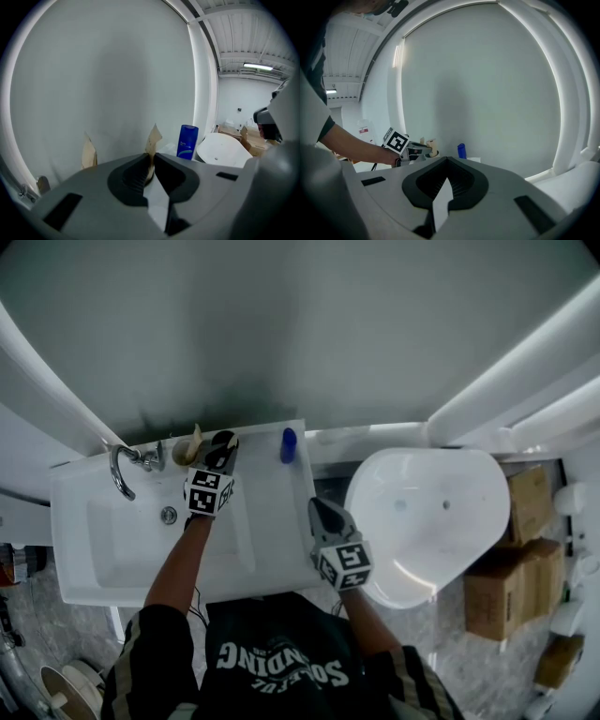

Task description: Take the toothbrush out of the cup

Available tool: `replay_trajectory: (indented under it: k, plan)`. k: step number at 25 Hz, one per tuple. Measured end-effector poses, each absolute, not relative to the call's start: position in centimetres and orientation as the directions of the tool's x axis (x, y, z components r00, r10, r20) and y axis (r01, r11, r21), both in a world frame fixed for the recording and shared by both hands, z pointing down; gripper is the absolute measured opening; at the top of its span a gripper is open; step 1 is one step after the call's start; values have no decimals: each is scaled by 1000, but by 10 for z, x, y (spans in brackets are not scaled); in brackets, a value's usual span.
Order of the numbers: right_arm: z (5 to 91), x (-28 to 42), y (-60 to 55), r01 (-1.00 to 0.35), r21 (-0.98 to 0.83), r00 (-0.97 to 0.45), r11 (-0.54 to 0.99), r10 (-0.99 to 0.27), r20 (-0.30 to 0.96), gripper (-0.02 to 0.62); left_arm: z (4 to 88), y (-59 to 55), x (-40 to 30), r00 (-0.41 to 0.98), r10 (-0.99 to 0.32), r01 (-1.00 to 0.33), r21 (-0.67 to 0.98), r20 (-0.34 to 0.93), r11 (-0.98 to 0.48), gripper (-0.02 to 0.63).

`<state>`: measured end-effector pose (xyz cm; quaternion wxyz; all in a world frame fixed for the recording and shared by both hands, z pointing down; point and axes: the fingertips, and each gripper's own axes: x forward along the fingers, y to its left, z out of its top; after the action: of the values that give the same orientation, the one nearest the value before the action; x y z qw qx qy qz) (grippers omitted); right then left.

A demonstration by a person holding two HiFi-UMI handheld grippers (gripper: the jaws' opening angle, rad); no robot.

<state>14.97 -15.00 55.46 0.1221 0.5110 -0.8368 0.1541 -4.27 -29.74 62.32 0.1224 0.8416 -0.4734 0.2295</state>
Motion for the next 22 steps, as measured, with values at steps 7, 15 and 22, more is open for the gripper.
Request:
replay_trajectory:
  k: [7, 15, 22]
  plan:
    - [549, 143, -150, -882, -143, -469, 448, -816, 337, -3, 583, -290, -49, 451, -778, -855, -38, 437, -517, 38]
    - [537, 134, -150, -866, -154, -500, 476, -813, 298, -3, 516, -281, -50, 464, -818, -833, -147, 341, -534, 38]
    - [532, 126, -148, -850, -159, -527, 502, -803, 279, -3, 465, -258, -45, 505, -821, -810, -181, 266, -557, 35]
